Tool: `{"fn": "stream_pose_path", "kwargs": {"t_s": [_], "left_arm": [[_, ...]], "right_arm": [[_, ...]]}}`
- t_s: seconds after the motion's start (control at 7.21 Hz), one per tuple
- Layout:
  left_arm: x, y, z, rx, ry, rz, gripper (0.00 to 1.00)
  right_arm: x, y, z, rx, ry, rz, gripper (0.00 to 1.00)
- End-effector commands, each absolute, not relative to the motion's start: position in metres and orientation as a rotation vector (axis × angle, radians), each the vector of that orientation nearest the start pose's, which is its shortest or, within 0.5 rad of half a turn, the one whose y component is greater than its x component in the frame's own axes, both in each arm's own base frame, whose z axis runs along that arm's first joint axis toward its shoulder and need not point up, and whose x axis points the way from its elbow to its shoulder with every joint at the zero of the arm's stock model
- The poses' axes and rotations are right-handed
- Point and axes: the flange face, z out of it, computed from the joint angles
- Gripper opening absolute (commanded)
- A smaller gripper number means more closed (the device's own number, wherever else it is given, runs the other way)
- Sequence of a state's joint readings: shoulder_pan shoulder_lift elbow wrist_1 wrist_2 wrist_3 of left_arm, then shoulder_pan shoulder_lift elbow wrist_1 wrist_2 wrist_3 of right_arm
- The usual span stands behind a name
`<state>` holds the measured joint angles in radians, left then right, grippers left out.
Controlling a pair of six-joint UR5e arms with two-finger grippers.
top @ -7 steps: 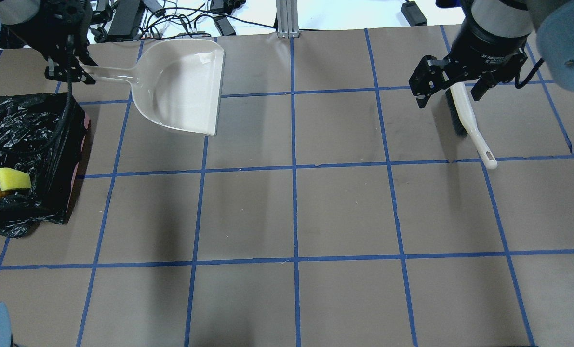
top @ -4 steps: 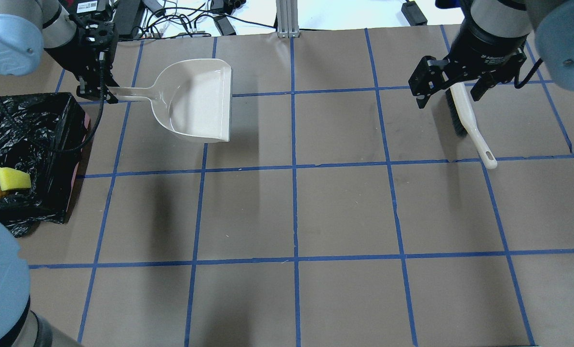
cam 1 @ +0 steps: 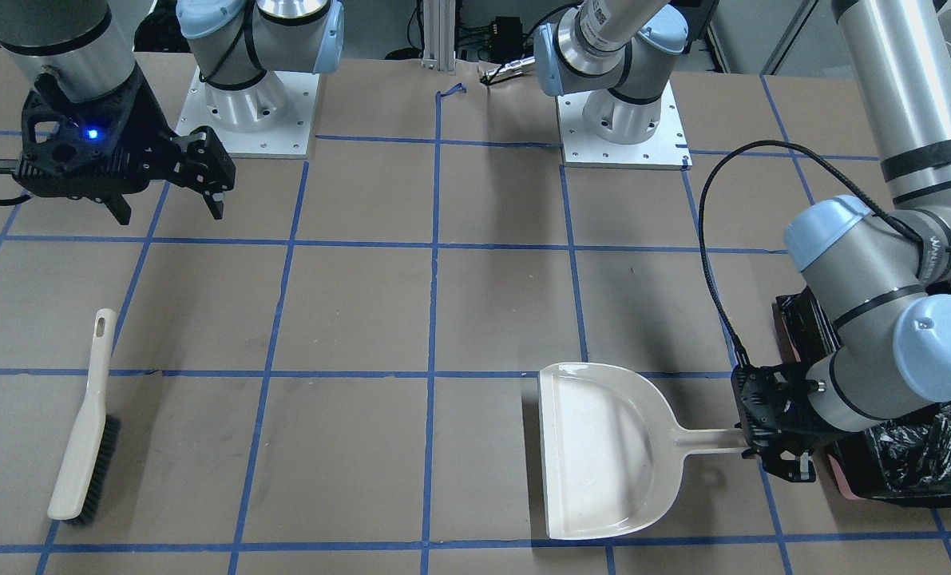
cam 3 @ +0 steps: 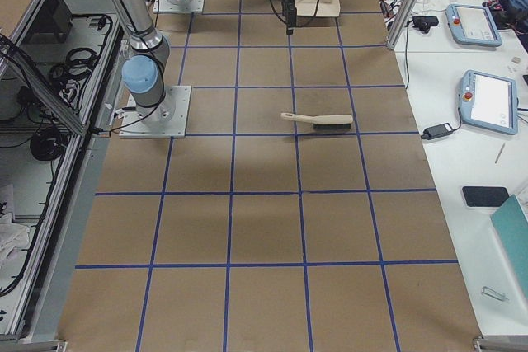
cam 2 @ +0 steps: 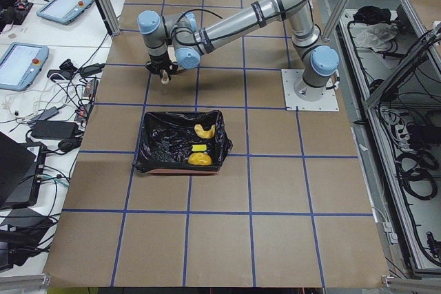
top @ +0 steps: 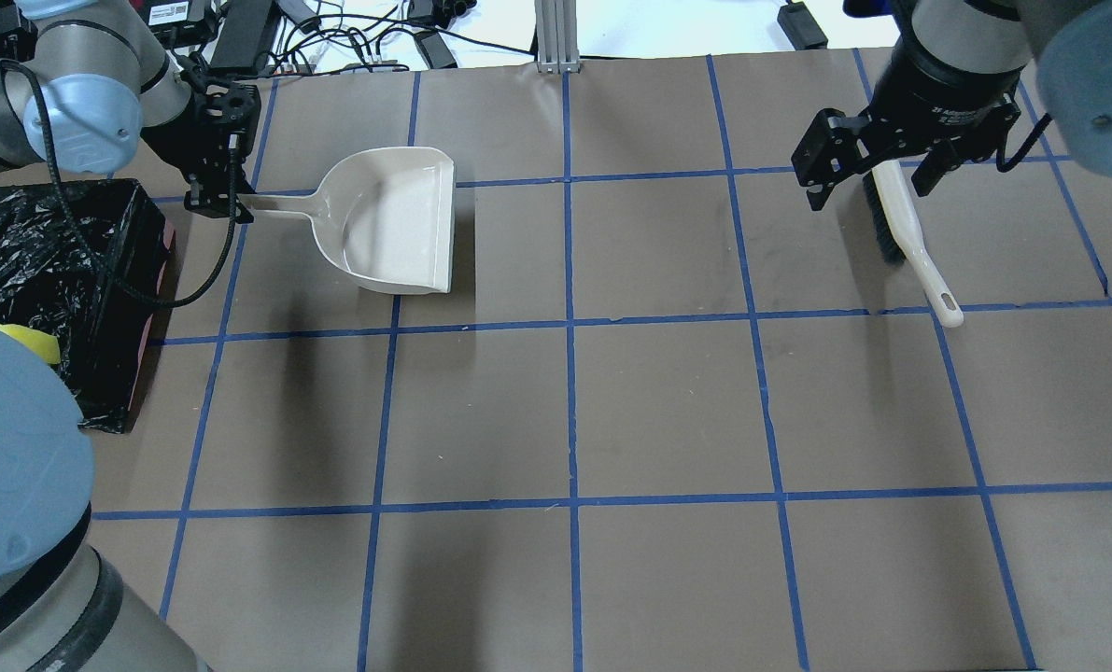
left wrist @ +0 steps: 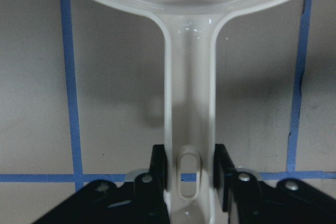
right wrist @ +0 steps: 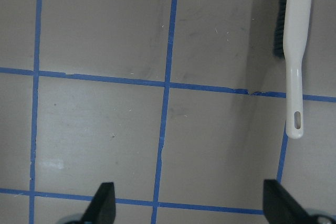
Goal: Sweep and dump trash into bin
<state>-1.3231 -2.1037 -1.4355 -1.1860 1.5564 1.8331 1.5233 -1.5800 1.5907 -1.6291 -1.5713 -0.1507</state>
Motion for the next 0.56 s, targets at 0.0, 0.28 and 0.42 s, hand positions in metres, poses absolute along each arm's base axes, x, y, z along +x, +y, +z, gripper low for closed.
{"fn": "stream_pose_path", "kwargs": {"t_s": [0.0,0.28,0.42], "left_arm": [[0.0234,-0.6921,0.2677,-2.315,-2.164,-0.075,0.04],[0.0237,-0.6929,0.2675,-2.319,-2.168,-0.073,0.05],[0.0248,-0.6931,0.2676,-2.322,-2.167,-0.072,0.07]], "right_arm": [[0.1097,-0.4984,0.4885,-0.162,3.141,-0.074,1.00],[0.1097,-0.4982,0.4878,-0.159,3.141,-0.072,1.00],[0.1097,-0.4982,0.4878,-0.162,3.141,-0.072,1.00]]}}
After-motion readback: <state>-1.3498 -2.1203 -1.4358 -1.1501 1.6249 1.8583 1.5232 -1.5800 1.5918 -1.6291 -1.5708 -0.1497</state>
